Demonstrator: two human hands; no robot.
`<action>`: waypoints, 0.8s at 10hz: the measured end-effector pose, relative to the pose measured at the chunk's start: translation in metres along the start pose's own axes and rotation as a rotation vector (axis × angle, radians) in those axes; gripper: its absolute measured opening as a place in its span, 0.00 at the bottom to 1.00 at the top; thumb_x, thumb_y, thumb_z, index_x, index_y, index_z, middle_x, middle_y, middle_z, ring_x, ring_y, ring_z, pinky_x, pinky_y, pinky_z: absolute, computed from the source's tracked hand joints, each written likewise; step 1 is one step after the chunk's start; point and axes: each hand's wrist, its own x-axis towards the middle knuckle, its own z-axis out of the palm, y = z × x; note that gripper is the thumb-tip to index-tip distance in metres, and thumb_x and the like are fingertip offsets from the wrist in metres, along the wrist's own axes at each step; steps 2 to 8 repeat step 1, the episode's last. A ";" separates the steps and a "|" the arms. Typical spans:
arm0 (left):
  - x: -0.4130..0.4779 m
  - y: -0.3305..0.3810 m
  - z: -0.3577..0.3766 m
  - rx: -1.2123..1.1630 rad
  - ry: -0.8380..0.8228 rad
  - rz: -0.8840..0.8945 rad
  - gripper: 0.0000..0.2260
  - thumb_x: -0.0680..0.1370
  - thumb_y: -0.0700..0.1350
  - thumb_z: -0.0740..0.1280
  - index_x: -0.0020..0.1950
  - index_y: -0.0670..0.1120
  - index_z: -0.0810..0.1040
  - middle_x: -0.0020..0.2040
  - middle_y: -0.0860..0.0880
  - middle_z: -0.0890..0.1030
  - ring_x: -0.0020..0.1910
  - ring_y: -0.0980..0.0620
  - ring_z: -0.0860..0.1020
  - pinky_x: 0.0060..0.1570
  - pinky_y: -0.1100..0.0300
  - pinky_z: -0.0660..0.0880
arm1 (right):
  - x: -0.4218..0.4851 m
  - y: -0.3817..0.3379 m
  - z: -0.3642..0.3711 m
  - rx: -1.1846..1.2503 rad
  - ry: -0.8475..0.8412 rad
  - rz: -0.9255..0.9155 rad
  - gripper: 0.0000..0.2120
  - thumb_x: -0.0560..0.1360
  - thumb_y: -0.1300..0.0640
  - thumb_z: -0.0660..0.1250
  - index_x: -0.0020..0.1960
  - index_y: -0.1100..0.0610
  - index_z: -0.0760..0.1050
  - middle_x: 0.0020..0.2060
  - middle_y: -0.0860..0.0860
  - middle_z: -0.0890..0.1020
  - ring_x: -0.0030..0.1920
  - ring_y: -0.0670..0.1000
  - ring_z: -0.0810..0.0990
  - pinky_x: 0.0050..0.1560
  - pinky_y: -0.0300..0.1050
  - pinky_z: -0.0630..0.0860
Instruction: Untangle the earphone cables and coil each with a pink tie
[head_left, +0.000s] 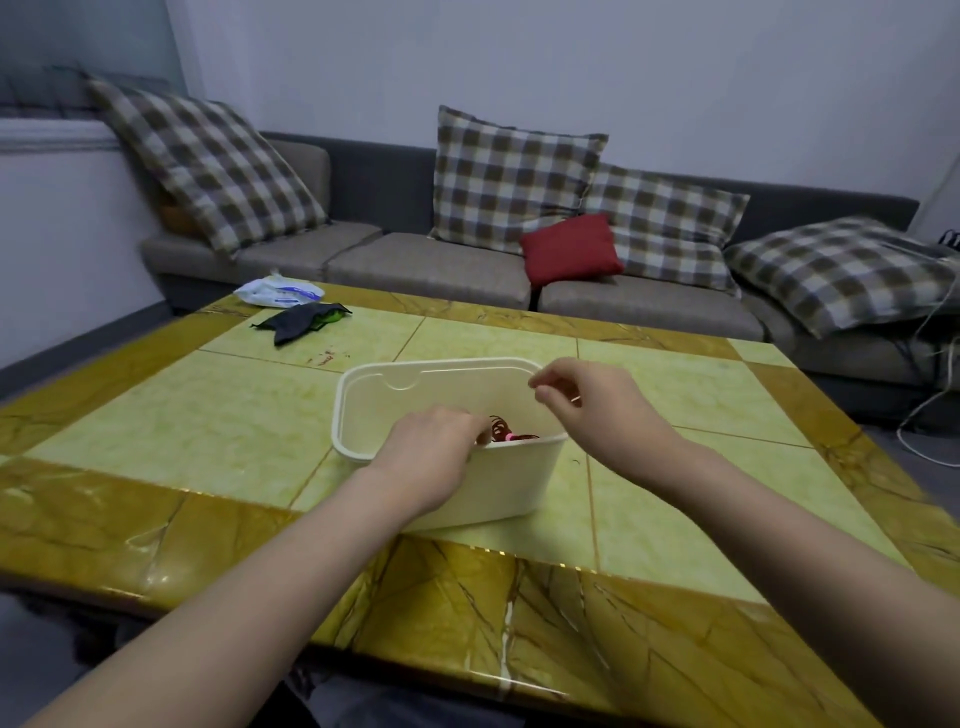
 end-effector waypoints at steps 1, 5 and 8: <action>0.001 0.003 0.000 -0.013 0.001 -0.021 0.11 0.79 0.42 0.59 0.62 0.50 0.70 0.57 0.50 0.77 0.55 0.48 0.74 0.46 0.57 0.66 | -0.033 -0.023 -0.042 0.191 0.178 -0.146 0.09 0.77 0.54 0.61 0.54 0.49 0.77 0.45 0.38 0.79 0.46 0.39 0.78 0.50 0.32 0.75; 0.001 0.003 0.000 -0.013 0.001 -0.021 0.11 0.79 0.42 0.59 0.62 0.50 0.70 0.57 0.50 0.77 0.55 0.48 0.74 0.46 0.57 0.66 | -0.033 -0.023 -0.042 0.191 0.178 -0.146 0.09 0.77 0.54 0.61 0.54 0.49 0.77 0.45 0.38 0.79 0.46 0.39 0.78 0.50 0.32 0.75; 0.001 0.003 0.000 -0.013 0.001 -0.021 0.11 0.79 0.42 0.59 0.62 0.50 0.70 0.57 0.50 0.77 0.55 0.48 0.74 0.46 0.57 0.66 | -0.033 -0.023 -0.042 0.191 0.178 -0.146 0.09 0.77 0.54 0.61 0.54 0.49 0.77 0.45 0.38 0.79 0.46 0.39 0.78 0.50 0.32 0.75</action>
